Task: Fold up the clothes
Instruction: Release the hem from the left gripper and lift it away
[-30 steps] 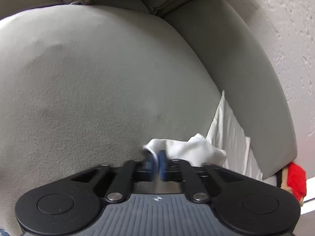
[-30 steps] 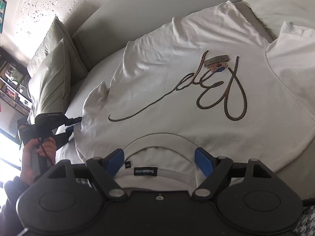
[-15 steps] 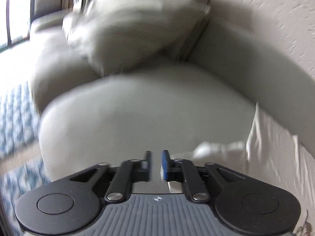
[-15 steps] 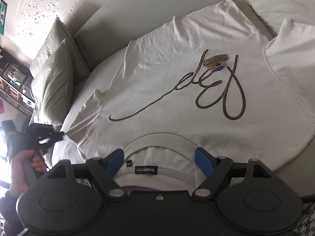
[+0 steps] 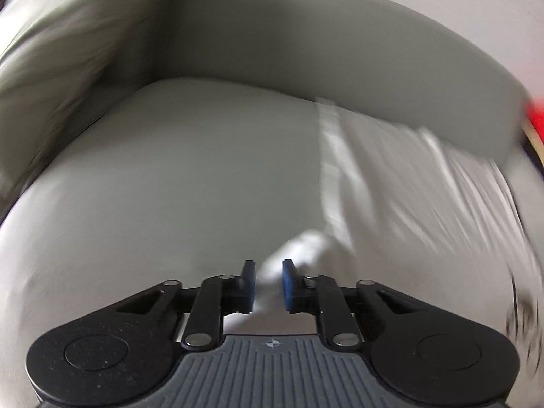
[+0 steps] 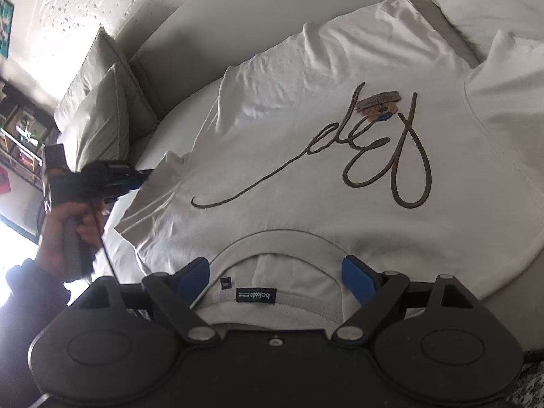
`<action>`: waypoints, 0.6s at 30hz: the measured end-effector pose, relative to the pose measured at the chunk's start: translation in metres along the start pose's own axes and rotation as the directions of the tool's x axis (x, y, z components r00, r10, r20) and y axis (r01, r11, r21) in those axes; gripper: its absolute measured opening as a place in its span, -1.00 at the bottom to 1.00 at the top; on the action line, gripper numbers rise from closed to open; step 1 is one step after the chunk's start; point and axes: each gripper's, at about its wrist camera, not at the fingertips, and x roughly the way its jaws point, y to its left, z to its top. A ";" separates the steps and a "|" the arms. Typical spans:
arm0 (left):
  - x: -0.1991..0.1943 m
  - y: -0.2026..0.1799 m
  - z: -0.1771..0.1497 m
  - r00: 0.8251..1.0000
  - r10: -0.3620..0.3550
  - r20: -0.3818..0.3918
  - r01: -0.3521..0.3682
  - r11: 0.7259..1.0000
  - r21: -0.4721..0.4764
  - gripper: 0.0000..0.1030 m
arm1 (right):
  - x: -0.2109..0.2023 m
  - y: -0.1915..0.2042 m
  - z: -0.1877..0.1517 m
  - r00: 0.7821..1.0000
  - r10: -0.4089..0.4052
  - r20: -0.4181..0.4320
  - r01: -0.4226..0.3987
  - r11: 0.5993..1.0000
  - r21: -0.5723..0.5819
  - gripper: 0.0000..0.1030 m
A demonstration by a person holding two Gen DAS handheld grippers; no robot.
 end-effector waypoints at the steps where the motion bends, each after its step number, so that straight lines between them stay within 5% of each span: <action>1: 0.001 -0.017 -0.007 1.000 0.008 -0.026 -0.005 0.996 0.093 -0.74 | 0.000 -0.001 0.000 1.000 0.003 -0.001 -0.003 1.000 0.006 0.65; 3: 0.007 -0.042 -0.022 0.994 0.077 -0.081 -0.058 0.975 0.216 -0.75 | 0.000 -0.002 0.001 1.000 0.008 -0.001 -0.008 1.000 0.014 0.65; 6: -0.006 -0.053 -0.027 0.995 0.086 -0.058 -0.068 0.963 0.262 -0.68 | 0.000 -0.002 0.001 1.000 0.009 -0.002 -0.009 1.000 0.010 0.65; 11: -0.048 -0.030 -0.012 0.997 0.025 0.073 -0.038 0.983 0.178 -0.26 | -0.001 -0.005 0.002 1.000 0.025 0.001 -0.025 1.000 0.018 0.65; 14: -0.068 -0.002 0.005 0.991 -0.039 0.127 0.035 0.999 0.032 -0.17 | -0.001 -0.007 0.003 0.999 0.034 0.001 -0.034 0.999 0.024 0.65; 18: -0.064 0.035 0.026 0.989 -0.023 0.146 0.043 0.990 -0.136 -0.16 | -0.001 -0.007 0.004 0.999 0.036 0.001 -0.036 0.999 0.024 0.66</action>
